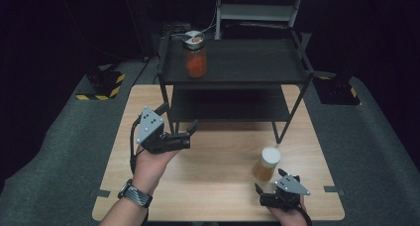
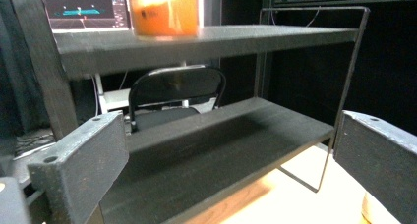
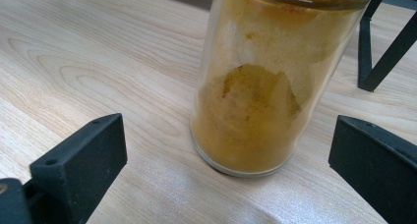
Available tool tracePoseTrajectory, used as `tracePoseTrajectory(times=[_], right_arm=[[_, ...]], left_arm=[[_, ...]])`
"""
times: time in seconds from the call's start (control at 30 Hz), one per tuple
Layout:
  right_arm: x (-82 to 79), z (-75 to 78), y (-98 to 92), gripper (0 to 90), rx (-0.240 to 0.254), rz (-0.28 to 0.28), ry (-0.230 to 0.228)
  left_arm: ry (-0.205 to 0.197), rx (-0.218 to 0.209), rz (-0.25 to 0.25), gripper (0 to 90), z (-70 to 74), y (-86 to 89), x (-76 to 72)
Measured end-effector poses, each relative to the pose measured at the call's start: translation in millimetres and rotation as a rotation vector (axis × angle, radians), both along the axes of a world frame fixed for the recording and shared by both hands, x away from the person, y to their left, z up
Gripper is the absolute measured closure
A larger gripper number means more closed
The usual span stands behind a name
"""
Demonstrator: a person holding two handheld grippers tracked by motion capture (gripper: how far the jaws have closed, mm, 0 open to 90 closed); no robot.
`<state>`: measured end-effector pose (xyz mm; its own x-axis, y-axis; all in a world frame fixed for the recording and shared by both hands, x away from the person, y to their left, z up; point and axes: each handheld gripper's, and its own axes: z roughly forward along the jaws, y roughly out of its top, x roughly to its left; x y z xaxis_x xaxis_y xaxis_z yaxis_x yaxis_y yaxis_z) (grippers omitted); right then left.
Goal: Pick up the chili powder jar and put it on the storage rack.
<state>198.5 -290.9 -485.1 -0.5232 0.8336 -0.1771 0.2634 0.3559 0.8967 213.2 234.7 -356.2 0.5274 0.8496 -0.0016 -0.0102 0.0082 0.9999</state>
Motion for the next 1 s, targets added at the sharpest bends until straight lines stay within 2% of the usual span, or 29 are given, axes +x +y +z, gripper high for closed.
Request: tracePoseTrajectory(times=[0.13, 0.5, 0.53, 0.57, 0.63, 0.7, 0.83, 0.87, 1.0], right_arm=[[-0.2, -0.2, -0.1, 0.3, 0.001, 0.001, -0.001], [-0.1, -0.3, -0.6, 0.3, 0.003, 0.002, -0.002], [-0.1, -0.3, -0.6, 0.3, 0.003, 0.002, -0.002], [-0.1, -0.1, -0.2, 0.3, 0.000, 0.002, -0.001], [-0.2, -0.2, -0.1, 0.3, -0.001, 0.002, -0.002], [-0.4, -0.2, 0.1, 0.3, -0.001, 0.001, -0.003], [-0.6, -0.2, 0.8, 0.3, -0.003, -0.002, -0.003], [-0.7, -0.4, 1.1, 0.3, -0.004, -0.003, -0.004], [-0.8, -0.4, 1.2, 0.3, -0.004, -0.005, -0.004]], left_arm=[[0.005, 0.004, -0.002, 0.3, -7.7, 0.0, -2.6], [0.036, 0.027, -0.018, 0.4, -45.6, 1.9, -16.2], [0.036, 0.027, -0.018, 0.3, -45.6, 1.9, -16.2], [0.049, 0.031, -0.019, 0.4, -53.4, 3.3, -17.9], [0.058, 0.029, -0.020, 0.4, -57.6, 3.9, -18.5], [0.087, 0.034, -0.023, 0.4, -69.2, 7.0, -19.2], [0.103, 0.053, -0.018, 0.4, -80.0, 9.6, -20.5], [0.115, 0.064, -0.016, 0.4, -87.2, 11.3, -21.5], [0.143, 0.065, -0.021, 0.4, -102.4, 16.1, -23.0]])
